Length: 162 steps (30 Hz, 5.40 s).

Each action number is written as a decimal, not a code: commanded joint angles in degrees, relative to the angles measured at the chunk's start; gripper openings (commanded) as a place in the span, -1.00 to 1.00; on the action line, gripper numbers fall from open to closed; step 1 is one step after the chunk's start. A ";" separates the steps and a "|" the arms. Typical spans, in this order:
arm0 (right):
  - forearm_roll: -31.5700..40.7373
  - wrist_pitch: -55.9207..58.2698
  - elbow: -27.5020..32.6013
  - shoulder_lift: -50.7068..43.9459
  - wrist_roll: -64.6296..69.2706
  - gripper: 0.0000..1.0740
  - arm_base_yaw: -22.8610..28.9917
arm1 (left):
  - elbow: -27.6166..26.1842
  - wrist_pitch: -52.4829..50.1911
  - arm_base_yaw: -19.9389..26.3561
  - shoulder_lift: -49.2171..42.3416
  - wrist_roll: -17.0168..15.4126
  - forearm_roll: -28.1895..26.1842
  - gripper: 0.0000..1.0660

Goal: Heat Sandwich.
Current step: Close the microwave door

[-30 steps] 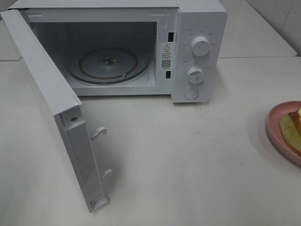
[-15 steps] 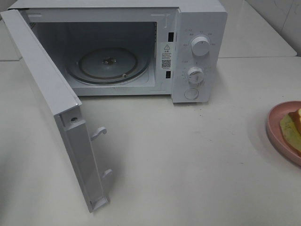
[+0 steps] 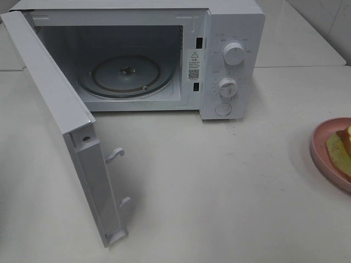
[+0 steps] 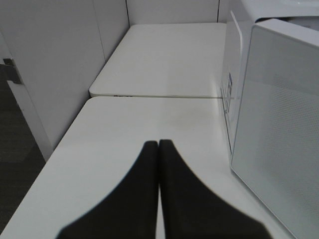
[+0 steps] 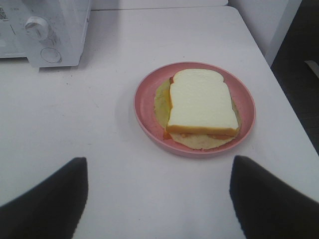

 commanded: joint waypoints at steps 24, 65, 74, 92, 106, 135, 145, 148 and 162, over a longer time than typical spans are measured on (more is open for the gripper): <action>0.17 -0.57 0.00 -1.49 -0.57 0.40 -0.29 | 0.11 -41.02 -0.29 31.74 -28.02 33.86 -0.99; 0.17 -0.57 0.00 -1.49 -0.57 0.40 -0.29 | -11.34 -47.90 -40.22 54.14 -13.92 2.23 -0.99; 0.17 -0.57 0.00 -1.49 -0.57 0.39 -0.29 | -19.77 -44.35 -44.18 58.90 -12.49 -0.92 -0.99; 0.17 -0.57 0.00 -1.49 -0.57 0.39 -0.29 | -37.13 -31.80 -45.55 66.00 -6.19 -5.96 -0.99; 0.17 -0.57 0.00 -1.49 -0.57 0.39 -0.29 | -47.50 -27.96 -45.55 72.31 -5.96 -7.16 -0.99; 0.11 -0.57 0.00 -1.49 -0.57 0.39 -0.29 | -54.95 -25.27 -45.26 76.03 -3.27 -10.89 -0.99; 0.11 -0.57 0.00 -1.49 -0.57 0.39 -0.29 | -50.48 -25.27 -45.26 73.22 -3.27 -10.89 -0.99; 0.11 -0.57 0.00 -1.49 -0.57 0.39 -0.29 | -47.67 -25.38 -45.72 71.05 -3.55 -10.83 -0.99; 0.11 -0.57 0.00 -1.49 -0.57 0.39 -0.29 | -36.50 -16.96 -47.78 62.22 -3.72 -10.94 -0.90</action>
